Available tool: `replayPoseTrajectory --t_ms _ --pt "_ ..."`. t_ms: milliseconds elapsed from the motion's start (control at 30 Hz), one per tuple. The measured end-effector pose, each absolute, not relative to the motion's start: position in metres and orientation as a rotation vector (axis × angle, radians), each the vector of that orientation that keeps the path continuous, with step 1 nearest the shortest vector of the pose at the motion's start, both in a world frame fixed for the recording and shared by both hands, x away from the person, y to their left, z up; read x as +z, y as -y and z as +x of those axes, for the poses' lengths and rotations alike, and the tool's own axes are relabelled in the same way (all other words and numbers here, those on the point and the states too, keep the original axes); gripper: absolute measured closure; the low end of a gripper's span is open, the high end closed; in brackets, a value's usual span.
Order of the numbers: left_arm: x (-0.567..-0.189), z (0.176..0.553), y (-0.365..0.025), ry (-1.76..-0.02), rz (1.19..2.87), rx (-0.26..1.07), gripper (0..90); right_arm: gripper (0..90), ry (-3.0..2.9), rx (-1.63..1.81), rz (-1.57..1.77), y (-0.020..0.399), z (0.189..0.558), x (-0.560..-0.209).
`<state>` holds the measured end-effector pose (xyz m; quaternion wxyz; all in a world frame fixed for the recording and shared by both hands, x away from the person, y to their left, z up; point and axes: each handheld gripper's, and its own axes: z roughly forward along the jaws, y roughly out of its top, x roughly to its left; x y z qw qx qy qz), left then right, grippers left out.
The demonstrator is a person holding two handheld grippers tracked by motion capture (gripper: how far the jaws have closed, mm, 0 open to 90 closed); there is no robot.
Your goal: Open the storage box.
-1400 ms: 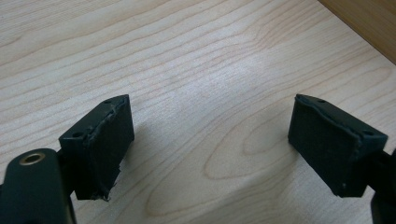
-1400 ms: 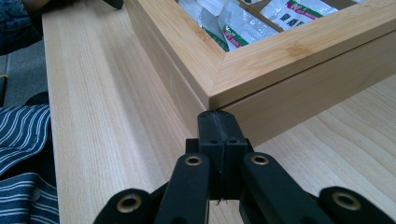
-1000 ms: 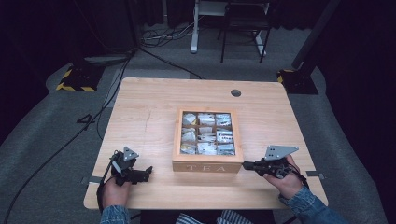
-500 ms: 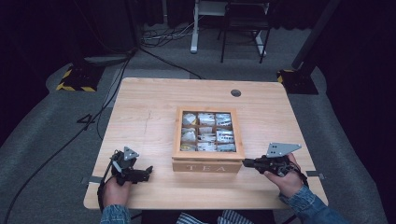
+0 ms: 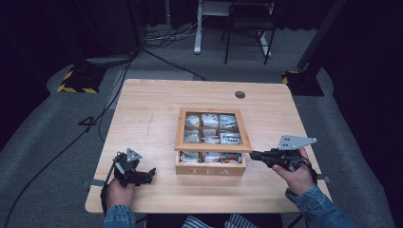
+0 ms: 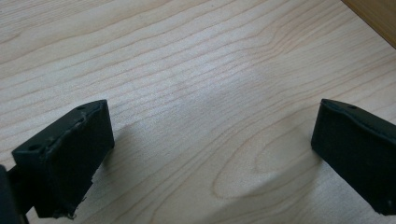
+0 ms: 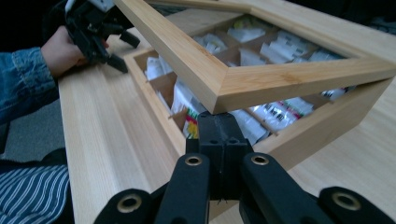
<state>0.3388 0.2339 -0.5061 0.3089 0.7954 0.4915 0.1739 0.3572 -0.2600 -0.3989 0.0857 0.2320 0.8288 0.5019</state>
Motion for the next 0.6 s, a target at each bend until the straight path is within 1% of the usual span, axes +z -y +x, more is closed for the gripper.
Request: replayPoseTrajectory --t_ms 133,600 --pt "-0.506 0.339 -0.234 -1.299 2.102 0.459 0.0 90.0 -2.446 1.505 0.707 0.259 0.361 -0.388" --pt "-0.506 0.339 -0.234 -1.301 2.098 0.462 0.0 90.0 -2.404 1.553 0.744 0.247 0.380 -0.365"
